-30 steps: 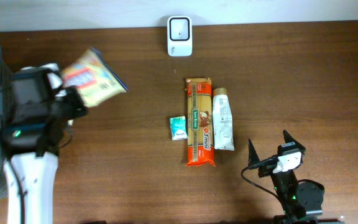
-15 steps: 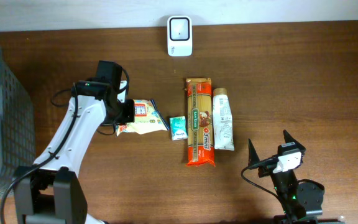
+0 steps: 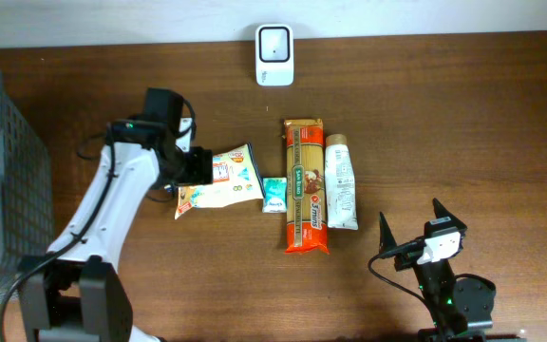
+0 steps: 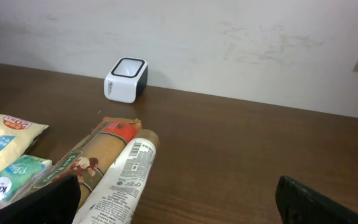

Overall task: Scan the item barcode
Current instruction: 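Place the yellow snack bag left of the tissue pack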

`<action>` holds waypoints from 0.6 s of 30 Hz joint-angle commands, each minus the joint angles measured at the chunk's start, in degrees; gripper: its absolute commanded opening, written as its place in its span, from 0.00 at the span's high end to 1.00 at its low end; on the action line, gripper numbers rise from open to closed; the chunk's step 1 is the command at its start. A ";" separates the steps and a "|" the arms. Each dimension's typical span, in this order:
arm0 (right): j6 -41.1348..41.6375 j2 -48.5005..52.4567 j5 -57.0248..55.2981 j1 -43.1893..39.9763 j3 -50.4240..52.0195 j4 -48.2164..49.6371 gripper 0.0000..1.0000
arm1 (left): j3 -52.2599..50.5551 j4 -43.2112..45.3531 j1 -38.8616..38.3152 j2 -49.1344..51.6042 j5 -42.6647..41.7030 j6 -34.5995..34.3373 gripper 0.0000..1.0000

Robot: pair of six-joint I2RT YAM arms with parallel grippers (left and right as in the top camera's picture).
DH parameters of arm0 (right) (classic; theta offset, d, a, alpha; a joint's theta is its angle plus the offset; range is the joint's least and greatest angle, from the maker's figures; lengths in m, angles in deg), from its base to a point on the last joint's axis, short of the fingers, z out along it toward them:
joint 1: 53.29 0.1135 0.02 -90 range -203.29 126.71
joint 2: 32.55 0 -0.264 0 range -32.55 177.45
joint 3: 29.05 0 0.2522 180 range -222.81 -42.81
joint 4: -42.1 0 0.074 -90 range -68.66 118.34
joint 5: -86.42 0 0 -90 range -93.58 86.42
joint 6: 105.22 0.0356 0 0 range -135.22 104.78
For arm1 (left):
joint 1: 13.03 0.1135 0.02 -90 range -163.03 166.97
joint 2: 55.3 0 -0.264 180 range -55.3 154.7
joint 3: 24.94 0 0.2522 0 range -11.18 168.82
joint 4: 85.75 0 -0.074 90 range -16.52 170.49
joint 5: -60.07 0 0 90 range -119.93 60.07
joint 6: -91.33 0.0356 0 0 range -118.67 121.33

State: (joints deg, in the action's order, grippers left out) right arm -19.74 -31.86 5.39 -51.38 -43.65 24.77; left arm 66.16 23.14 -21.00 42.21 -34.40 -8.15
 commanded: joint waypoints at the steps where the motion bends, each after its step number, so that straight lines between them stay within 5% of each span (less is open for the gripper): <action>1: 0.02 -0.26 0.28 -0.07 0.52 -0.04 0.01 | 9.31 -2.12 4.50 -2.62 -0.26 11.47 0.18; 6: 0.02 -0.26 0.31 -0.07 0.52 -0.04 0.01 | 12.37 -2.89 14.73 -5.81 2.49 15.98 0.09; 9: 0.02 -0.26 0.31 -0.07 0.52 -0.04 0.01 | 12.33 -8.33 20.55 -5.84 2.32 8.20 0.00; 18: 0.04 -0.26 0.31 -0.07 0.52 -0.04 0.01 | 12.35 -11.74 25.03 -13.79 5.33 10.84 0.00</action>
State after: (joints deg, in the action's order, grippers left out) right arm -19.72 -31.86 5.39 -51.38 -43.65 24.74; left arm 77.74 11.17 3.81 33.64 -30.42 -0.61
